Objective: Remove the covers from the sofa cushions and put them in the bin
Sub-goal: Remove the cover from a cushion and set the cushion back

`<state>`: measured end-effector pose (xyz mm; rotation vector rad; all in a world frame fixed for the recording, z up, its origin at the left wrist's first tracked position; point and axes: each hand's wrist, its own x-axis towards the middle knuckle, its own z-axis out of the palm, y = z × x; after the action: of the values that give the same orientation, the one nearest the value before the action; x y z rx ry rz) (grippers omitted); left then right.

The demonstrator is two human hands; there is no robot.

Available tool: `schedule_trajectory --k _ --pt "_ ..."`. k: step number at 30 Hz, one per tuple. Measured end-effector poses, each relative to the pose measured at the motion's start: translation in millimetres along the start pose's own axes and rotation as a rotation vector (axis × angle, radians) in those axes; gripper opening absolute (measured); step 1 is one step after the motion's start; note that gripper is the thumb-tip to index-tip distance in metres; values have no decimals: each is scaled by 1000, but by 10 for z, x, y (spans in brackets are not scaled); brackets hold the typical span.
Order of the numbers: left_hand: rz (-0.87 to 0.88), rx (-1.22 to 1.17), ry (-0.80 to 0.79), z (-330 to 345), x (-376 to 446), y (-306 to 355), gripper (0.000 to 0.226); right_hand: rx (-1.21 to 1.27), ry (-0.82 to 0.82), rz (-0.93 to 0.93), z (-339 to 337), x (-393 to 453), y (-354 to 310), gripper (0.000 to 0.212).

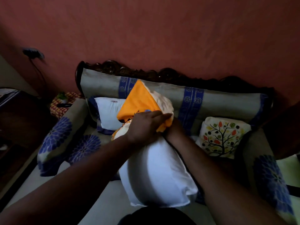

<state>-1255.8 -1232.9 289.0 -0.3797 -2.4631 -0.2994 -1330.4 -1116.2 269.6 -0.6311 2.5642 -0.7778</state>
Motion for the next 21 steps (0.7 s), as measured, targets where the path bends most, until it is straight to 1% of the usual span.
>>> schedule_trajectory --k 2,3,4,6,8,10,12,14,15,16,17,18,19,21 --pt "57 -15 20 -30 -66 19 58 144 61 18 29 -56 8 36" --pt "40 -5 38 -20 -107 8 57 231 92 12 22 -103 -26 35" --pt "-11 10 63 -19 -140 -9 55 317 146 -34 12 -155 -42 34" --pt "-202 76 141 -37 -201 -96 47 516 270 -140 -11 -178 -70 40" --pt "-382 151 170 -68 -256 -285 43 587 321 -173 -44 -189 -55 47" --pt "-446 249 161 -52 -336 -551 43 613 357 -180 -60 -192 -58 47" --pt "-496 282 178 -35 -387 -757 36 648 376 -203 -107 -233 -109 43" --pt "-589 256 249 -3 -400 -883 32 696 405 -218 -149 -279 -131 32" --pt "-685 212 283 10 -403 -908 36 735 432 -218 -138 -266 -110 27" --pt "-820 142 295 36 -430 -929 43 750 473 -217 -164 -287 -112 24" --pt "-943 68 283 79 -485 -964 48 777 513 -229 -176 -289 -105 21" --pt "-1031 5 227 109 -534 -979 49 789 555 -233 -217 -307 -126 20" --pt "-1073 -31 145 153 -592 -998 46 826 597 -243 -261 -312 -138 17" --pt "-1089 -114 -117 285 -668 -954 43 874 668 -253 -373 -311 -156 19"
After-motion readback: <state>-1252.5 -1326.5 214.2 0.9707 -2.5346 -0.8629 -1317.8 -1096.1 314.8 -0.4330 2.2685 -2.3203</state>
